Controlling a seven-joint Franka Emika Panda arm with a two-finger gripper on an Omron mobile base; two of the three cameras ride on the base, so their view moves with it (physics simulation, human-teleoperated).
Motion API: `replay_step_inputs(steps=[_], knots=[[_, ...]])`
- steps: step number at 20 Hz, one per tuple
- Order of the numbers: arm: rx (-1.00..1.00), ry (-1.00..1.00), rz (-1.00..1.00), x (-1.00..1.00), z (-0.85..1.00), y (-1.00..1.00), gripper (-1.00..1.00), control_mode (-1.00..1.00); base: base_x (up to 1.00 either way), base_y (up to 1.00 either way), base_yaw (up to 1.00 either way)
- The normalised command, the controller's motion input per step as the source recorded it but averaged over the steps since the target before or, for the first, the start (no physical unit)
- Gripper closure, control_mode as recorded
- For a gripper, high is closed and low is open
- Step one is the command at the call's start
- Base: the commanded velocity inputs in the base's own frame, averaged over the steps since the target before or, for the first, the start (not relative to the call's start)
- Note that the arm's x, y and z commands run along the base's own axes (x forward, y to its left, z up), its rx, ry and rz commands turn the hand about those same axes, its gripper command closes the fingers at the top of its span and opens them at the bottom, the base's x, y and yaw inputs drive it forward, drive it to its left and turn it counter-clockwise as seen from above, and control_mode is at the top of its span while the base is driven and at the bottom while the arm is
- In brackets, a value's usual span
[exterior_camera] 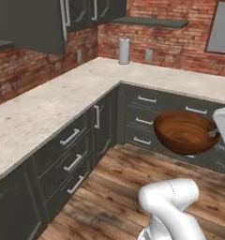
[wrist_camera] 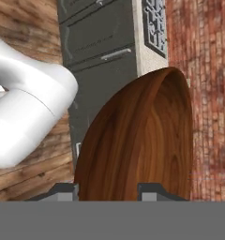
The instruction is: Pick up the bowls from the cabinet and place each bowl in front of a stool on the dining counter.
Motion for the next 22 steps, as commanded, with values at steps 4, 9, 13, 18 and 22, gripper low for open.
replay_step_inputs(steps=[4, 9, 13, 18, 22], knots=[[0.0, 0.0, 0.0, 0.0, 0.0, 0.0, 1.0, 1.0, 0.0, 0.0, -0.97], [0.0, 0.0, 0.0, 0.0, 0.0, 0.0, 1.0, 1.0, 0.02, 0.0, -1.0], [0.0, 0.0, 0.0, 0.0, 0.0, 0.0, 1.0, 1.0, 0.05, 0.0, -1.0], [0.0, 0.0, 0.0, 0.0, 0.0, 0.0, 1.0, 1.0, 0.09, 0.0, -0.98], [0.0, 0.0, 0.0, 0.0, 0.0, 0.0, 1.0, 1.0, 0.12, 0.17, -0.83]])
